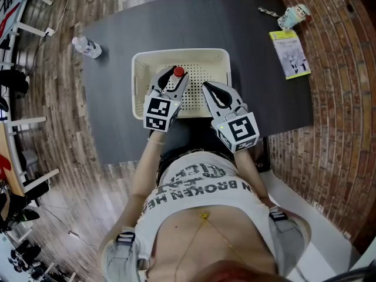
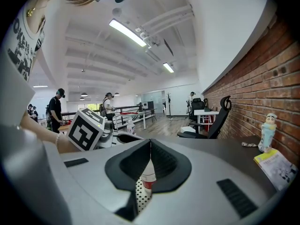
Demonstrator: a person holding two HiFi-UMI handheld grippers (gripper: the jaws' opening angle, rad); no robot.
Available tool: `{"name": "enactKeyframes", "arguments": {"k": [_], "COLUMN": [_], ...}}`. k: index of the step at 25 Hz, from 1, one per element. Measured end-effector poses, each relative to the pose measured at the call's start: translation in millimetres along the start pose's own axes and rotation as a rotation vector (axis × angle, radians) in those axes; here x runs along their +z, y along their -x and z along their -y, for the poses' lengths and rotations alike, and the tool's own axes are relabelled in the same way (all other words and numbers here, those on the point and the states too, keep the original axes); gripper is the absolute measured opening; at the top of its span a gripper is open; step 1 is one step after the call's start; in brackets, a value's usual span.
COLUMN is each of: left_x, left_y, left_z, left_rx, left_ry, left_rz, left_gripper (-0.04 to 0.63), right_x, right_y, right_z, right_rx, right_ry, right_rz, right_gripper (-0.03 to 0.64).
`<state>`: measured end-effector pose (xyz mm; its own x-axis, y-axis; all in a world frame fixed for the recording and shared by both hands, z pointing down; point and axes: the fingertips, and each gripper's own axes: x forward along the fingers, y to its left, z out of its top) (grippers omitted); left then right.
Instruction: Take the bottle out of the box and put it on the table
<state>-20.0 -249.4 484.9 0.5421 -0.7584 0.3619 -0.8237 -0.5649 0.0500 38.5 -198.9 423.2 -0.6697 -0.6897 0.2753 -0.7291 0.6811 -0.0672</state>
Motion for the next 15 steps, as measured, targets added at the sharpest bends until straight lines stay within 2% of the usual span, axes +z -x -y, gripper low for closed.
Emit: {"name": "enactKeyframes", "arguments": {"k": [9, 15], "left_x": [0.7, 0.5], "left_y": [2.0, 6.0], "left_z": [1.3, 3.7], "left_rx": [0.0, -0.036], "left_ry": [-0.022, -0.042], "left_rz": [0.014, 0.0], "left_gripper": [0.158, 0.158], "right_x": [0.0, 6.8], "right_y": [5.1, 12.7], "right_z": [-1.7, -8.2], "right_rx": [-0.009, -0.02], "right_ry": [0.004, 0.012], "right_rz": [0.001, 0.022], "right_gripper": [0.009, 0.009]}}
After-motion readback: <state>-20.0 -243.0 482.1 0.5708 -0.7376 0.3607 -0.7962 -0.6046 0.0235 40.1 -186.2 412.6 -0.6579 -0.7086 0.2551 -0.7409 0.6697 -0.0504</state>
